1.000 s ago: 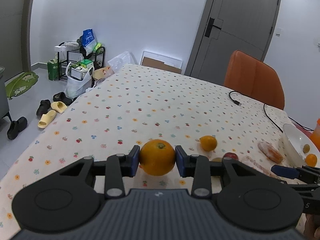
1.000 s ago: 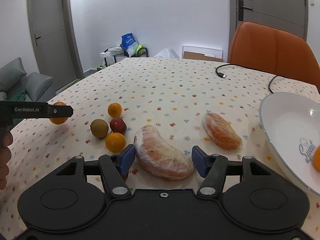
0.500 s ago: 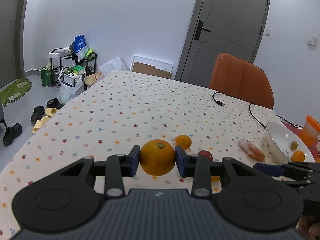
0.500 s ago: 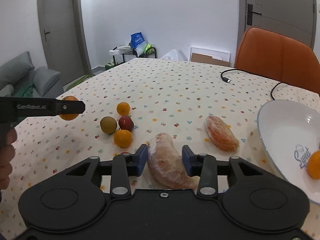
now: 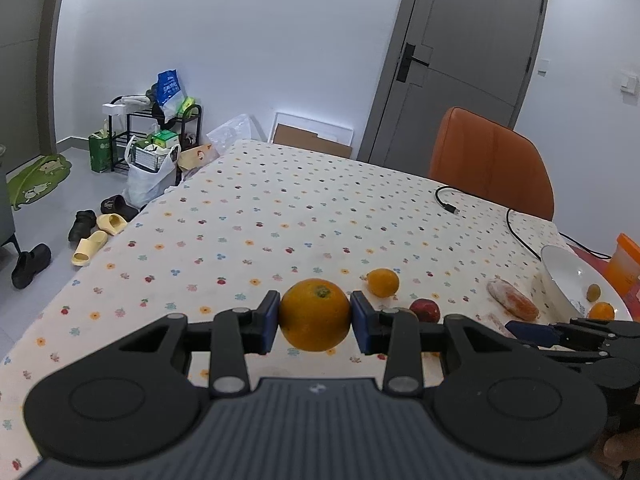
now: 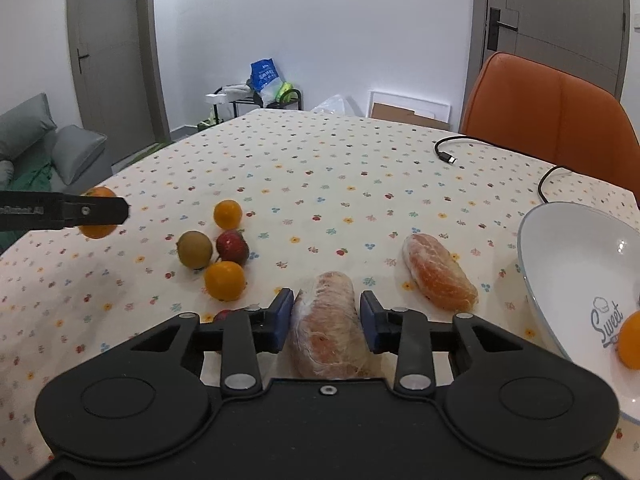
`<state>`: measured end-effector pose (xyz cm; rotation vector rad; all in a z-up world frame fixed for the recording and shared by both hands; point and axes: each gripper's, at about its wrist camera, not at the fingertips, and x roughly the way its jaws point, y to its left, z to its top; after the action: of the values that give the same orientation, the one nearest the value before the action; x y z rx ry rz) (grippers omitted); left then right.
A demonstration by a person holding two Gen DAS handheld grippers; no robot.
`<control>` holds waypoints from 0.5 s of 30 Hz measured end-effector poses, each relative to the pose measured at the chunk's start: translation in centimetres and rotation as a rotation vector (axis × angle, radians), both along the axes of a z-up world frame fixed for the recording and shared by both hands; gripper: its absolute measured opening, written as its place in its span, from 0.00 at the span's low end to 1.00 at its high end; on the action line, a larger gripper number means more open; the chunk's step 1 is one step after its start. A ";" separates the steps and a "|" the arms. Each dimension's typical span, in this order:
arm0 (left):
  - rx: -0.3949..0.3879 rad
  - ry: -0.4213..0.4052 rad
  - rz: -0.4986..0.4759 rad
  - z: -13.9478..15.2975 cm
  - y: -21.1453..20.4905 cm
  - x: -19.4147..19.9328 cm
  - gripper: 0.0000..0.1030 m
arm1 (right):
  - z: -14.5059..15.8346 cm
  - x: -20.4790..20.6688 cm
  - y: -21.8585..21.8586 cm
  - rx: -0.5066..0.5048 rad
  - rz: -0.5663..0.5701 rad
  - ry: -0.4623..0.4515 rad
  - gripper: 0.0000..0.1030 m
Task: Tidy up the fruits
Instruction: 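Carry the orange and pomelo segment to the white plate and open both tools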
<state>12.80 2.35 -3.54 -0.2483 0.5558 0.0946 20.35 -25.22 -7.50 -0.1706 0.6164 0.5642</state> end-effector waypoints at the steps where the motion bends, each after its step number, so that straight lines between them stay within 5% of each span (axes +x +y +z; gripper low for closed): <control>1: -0.001 0.000 -0.002 0.0 -0.1 0.0 0.36 | 0.2 -0.2 -0.2 0.006 0.001 -0.004 0.33; 15: 0.018 -0.007 -0.063 0.3 -2.8 0.3 0.36 | 2.8 -1.3 -3.5 0.079 -0.057 -0.074 0.32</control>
<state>13.10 -0.49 -3.20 -0.2130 0.5551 0.0378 19.01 -28.70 -4.67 -0.0987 0.5250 0.5240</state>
